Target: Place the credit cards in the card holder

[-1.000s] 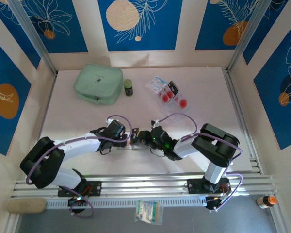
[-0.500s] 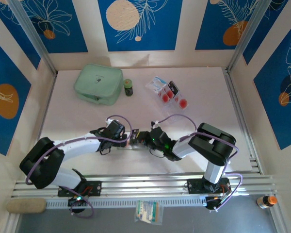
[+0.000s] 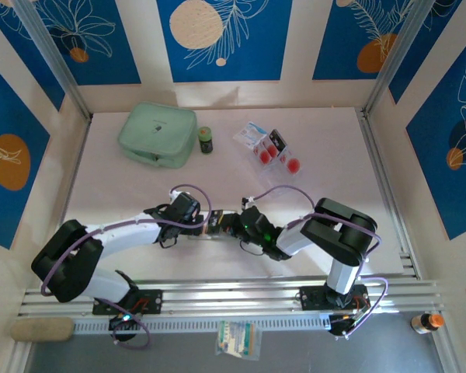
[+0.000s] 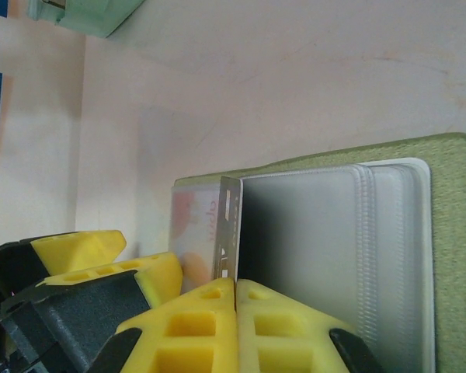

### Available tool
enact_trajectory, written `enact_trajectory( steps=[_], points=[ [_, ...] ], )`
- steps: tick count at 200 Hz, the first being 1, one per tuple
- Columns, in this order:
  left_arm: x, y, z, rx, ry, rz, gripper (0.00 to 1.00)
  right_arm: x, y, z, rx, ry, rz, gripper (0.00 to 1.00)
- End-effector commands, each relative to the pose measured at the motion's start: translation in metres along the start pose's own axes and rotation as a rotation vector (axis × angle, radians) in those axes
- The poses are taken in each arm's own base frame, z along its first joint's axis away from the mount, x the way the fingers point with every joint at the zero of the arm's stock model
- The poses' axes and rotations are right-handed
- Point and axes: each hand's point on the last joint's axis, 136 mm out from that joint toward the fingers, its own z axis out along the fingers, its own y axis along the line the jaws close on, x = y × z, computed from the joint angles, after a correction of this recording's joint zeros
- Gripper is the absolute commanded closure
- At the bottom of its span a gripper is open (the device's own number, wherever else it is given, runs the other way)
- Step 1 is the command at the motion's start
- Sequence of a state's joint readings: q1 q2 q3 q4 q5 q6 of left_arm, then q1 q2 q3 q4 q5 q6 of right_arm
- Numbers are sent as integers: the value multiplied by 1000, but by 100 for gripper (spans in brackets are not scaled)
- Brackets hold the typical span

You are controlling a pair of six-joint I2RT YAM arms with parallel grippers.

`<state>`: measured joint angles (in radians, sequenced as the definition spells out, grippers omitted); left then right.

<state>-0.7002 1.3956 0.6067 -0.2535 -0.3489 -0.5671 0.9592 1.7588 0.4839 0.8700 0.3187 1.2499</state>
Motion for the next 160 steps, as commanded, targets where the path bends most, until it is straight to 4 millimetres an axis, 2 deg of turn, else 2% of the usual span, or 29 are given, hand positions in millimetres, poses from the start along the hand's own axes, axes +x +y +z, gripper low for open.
enact_trajectory(
  steps=[1,104,160],
  points=[
    [16,16,2,-55,47,19,0,8,-16,0,56,4,-5,100],
    [15,16,1,-54,45,18,0,13,-21,-8,110,9,-13,100],
    [16,16,2,-56,48,20,0,19,-24,-3,137,50,-12,100]
  ],
)
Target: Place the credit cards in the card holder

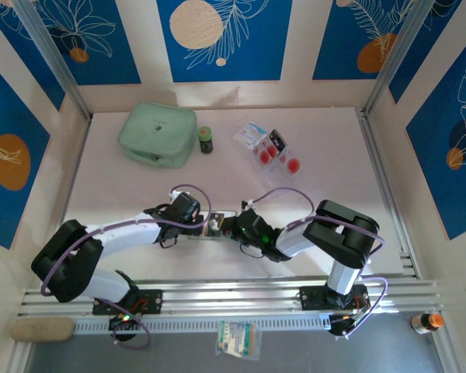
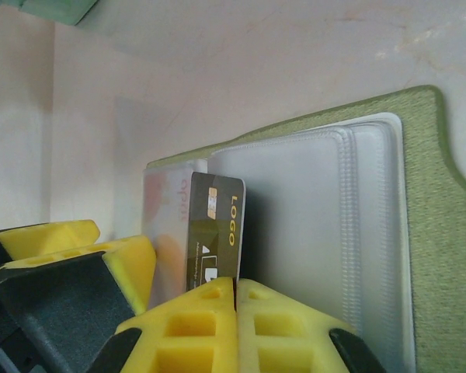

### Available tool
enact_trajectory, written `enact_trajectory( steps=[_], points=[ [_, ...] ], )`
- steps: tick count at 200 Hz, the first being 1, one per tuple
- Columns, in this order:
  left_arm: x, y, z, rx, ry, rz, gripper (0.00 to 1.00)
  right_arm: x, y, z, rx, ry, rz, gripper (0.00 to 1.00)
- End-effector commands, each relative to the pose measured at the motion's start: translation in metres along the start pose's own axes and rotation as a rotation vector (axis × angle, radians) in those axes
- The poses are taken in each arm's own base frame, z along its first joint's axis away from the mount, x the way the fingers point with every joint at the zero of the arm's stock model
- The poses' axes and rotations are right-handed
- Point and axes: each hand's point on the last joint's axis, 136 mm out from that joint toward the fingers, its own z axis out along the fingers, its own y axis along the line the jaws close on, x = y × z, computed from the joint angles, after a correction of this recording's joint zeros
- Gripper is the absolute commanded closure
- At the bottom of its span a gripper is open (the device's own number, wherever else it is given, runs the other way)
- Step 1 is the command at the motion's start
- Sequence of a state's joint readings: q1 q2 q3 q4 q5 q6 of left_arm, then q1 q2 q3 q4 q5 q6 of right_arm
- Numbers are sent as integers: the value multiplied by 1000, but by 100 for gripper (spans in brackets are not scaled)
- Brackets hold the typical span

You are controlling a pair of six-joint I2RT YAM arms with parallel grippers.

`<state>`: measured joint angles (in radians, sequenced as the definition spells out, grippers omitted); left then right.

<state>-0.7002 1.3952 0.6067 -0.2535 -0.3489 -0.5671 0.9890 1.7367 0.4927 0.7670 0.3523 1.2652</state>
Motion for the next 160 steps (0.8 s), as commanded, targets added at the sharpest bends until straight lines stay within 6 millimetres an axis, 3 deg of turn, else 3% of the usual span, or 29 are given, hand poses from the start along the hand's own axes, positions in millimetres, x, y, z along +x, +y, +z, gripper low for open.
enact_trajectory(
  steps=[1,111,140,160],
  points=[
    [16,16,2,-56,47,20,0,8,-14,1,67,33,-6,100],
    [10,14,-5,-40,35,11,0,27,-16,20,140,206,-14,100],
    [-2,13,-16,-13,7,-34,0,25,-4,16,150,266,-78,73],
    [-10,18,-21,-9,3,-79,0,16,7,5,171,278,-144,64]
  ],
)
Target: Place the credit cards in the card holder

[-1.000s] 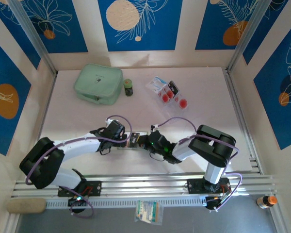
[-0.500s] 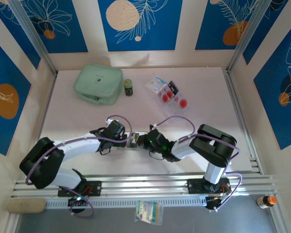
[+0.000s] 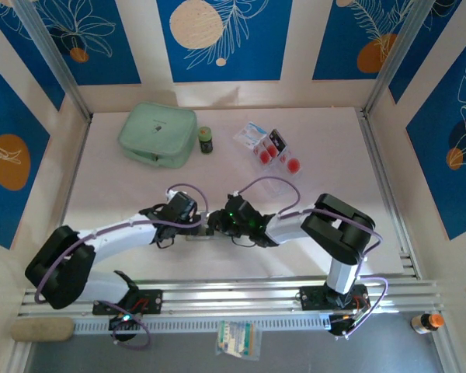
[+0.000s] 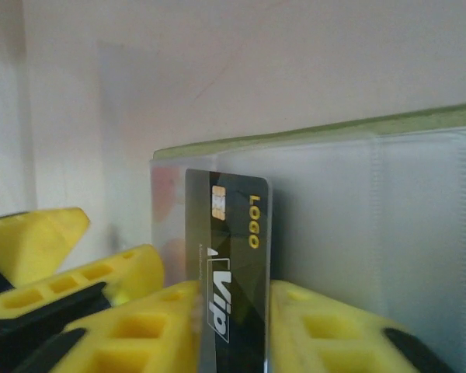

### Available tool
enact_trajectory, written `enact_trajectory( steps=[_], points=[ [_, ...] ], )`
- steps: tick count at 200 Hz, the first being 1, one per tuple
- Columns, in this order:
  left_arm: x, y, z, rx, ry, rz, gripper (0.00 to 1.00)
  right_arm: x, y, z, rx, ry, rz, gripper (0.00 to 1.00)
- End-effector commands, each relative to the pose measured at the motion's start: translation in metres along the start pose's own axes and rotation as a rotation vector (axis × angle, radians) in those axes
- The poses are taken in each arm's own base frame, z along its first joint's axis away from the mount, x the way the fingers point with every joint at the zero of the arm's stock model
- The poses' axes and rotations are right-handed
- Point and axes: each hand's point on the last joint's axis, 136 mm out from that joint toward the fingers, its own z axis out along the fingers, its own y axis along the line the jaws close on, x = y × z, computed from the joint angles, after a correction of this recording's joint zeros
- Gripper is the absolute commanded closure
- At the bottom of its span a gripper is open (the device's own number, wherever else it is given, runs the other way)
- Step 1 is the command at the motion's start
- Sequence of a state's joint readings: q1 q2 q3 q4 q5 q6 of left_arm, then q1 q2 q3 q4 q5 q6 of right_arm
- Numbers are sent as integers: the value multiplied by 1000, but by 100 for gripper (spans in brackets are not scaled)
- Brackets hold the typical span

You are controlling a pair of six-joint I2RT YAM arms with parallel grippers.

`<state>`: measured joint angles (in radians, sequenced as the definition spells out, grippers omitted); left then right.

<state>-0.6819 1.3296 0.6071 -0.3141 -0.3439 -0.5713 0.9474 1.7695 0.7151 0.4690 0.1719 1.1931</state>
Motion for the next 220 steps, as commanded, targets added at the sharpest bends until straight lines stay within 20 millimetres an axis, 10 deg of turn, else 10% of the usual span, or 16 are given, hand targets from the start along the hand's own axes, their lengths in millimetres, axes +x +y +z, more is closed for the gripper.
enact_trajectory(
  steps=[1,57,124,220],
  points=[
    [-8,10,-9,-7,5,-61,0,12,-19,-14,131,103,-89,64],
    [1,27,1,-18,70,-160,0,-1,4,-26,220,145,-248,70],
    [16,34,14,-43,117,-181,0,-3,2,-2,276,194,-306,93],
    [20,32,21,-46,139,-178,0,12,9,29,275,276,-319,100]
  ],
)
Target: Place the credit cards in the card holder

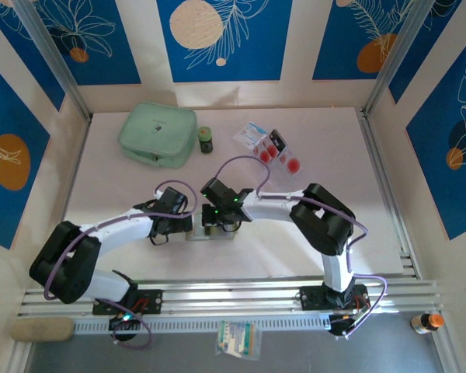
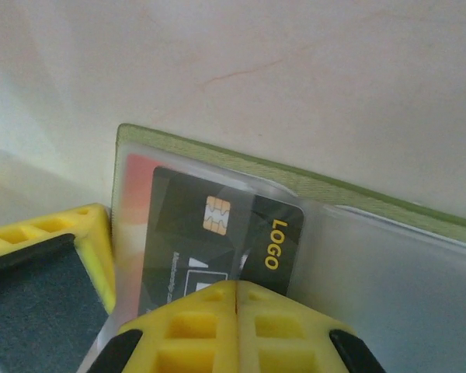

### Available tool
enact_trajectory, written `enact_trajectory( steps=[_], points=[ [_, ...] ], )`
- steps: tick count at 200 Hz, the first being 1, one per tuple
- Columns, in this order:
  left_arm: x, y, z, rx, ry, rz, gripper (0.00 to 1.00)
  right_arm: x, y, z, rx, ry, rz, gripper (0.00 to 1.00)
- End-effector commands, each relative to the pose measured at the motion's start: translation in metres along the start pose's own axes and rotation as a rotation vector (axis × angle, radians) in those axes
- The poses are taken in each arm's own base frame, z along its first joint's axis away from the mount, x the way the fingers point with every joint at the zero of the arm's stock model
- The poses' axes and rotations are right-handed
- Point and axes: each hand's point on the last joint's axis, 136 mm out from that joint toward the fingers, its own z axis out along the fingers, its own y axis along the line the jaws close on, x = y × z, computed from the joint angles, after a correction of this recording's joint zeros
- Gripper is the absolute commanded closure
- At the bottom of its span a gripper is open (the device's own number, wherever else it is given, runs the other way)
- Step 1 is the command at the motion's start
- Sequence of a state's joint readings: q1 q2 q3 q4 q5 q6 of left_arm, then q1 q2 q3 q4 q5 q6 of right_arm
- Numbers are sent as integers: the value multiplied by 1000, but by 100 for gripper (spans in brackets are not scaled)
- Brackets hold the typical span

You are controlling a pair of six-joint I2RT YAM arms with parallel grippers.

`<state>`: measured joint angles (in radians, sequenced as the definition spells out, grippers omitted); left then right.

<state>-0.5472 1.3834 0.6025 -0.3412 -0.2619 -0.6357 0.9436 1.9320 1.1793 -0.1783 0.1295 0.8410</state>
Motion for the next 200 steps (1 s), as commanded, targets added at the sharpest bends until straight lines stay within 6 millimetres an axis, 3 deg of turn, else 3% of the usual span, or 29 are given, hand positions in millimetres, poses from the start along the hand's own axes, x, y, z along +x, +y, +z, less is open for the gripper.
enact_trajectory(
  steps=[1,26,62,103,200],
  points=[
    [6,4,4,-7,26,-18,0,11,5,7,0,53,-18,100],
    [1,1,-3,13,6,-31,0,10,12,7,-23,64,-16,100],
    [-12,0,-19,34,-43,-61,0,2,21,-13,-56,24,-35,100],
    [-14,6,-21,11,-48,-86,0,-2,10,-32,-29,-17,-36,100],
    [9,21,2,-58,34,-119,0,0,-6,-16,22,13,-40,100]
  ],
)
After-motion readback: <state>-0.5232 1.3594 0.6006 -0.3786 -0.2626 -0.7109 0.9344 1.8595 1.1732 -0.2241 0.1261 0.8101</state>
